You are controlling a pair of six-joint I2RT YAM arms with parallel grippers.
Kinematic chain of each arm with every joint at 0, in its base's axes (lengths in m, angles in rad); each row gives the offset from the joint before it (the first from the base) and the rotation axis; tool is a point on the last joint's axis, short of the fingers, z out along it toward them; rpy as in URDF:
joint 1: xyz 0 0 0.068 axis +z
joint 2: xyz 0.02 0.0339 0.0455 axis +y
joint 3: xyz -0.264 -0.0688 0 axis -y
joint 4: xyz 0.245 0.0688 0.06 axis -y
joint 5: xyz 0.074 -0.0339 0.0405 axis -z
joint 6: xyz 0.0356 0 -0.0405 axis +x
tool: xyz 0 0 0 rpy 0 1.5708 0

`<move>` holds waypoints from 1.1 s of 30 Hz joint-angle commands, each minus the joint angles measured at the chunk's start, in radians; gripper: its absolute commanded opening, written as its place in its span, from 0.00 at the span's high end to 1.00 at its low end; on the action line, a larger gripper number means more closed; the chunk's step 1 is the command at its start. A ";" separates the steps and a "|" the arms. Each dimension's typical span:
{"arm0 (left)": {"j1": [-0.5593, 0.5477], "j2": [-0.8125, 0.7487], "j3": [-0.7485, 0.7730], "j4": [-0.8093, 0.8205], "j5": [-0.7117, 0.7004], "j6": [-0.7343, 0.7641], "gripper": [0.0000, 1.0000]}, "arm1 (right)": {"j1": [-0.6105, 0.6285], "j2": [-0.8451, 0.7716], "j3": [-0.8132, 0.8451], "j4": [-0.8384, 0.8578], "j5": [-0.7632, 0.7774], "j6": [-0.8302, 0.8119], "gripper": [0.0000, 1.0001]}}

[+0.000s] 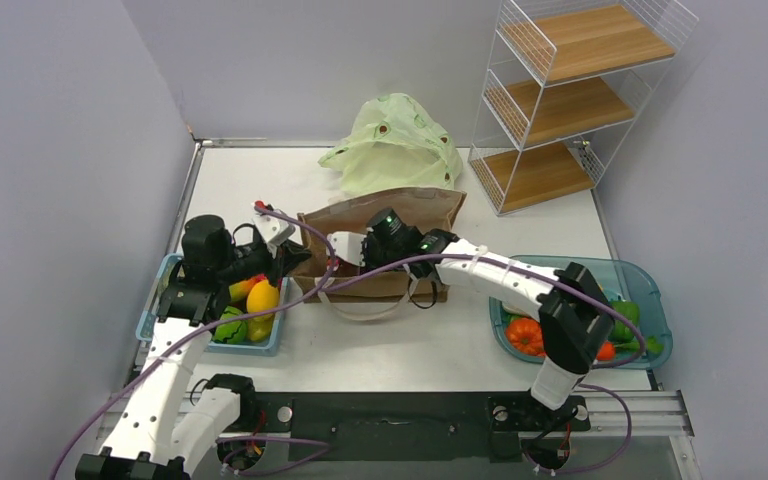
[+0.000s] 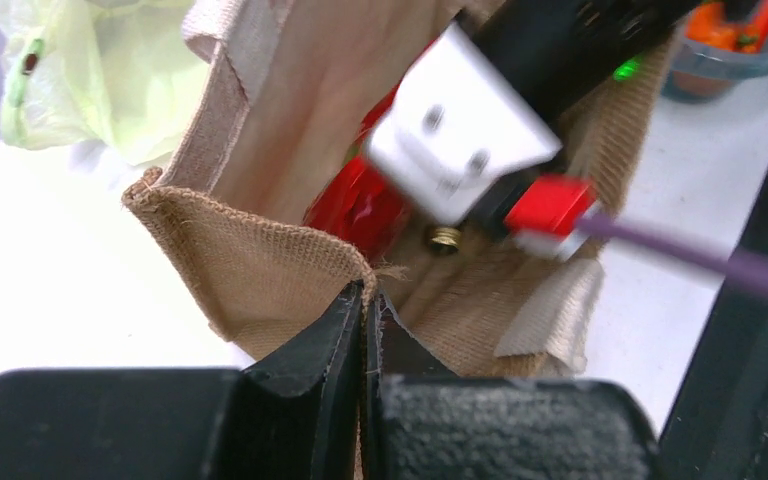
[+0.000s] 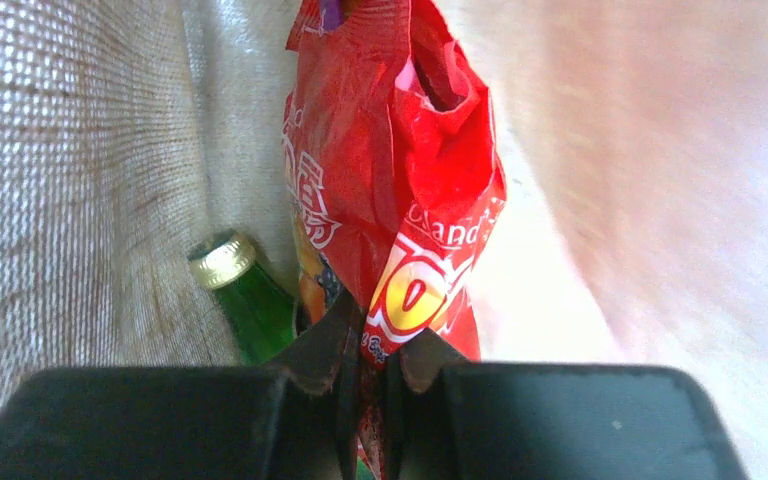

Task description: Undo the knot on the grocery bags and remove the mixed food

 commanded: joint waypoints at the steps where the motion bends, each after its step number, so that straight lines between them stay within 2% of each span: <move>1: 0.001 0.057 0.096 0.129 -0.099 -0.065 1.00 | -0.072 -0.204 0.091 0.029 -0.047 0.216 1.00; 8: 0.005 0.167 0.174 0.194 -0.196 -0.138 1.00 | -0.169 -0.318 0.217 -0.038 -0.129 0.453 1.00; 13: 0.007 0.185 0.178 0.223 -0.219 -0.145 0.95 | -0.216 -0.383 0.305 -0.084 -0.147 0.575 1.00; 18: 0.007 0.194 0.182 0.219 -0.228 -0.134 0.90 | -0.296 -0.444 0.321 -0.116 -0.166 0.767 1.00; 23: 0.005 0.179 0.167 0.201 -0.225 -0.093 0.87 | -0.463 -0.493 0.309 -0.189 -0.249 0.937 1.00; 26: 0.004 0.167 0.157 0.193 -0.226 -0.079 0.86 | -0.600 -0.567 0.232 -0.195 -0.323 1.006 1.00; 28: 0.005 0.161 0.150 0.190 -0.227 -0.073 0.85 | -0.646 -0.621 0.189 -0.203 -0.360 1.020 1.00; 30: 0.004 0.157 0.142 0.190 -0.227 -0.067 0.70 | -0.669 -0.668 0.151 -0.211 -0.386 1.036 1.00; 31: 0.005 0.154 0.144 0.191 -0.220 -0.071 0.55 | -0.672 -0.682 0.131 -0.213 -0.403 1.049 1.00; 32: 0.008 0.151 0.146 0.196 -0.218 -0.077 0.48 | -0.675 -0.708 0.121 -0.213 -0.410 1.055 1.00; 33: 0.010 0.143 0.157 0.198 -0.198 -0.088 0.36 | -0.676 -0.718 0.109 -0.211 -0.428 1.063 1.00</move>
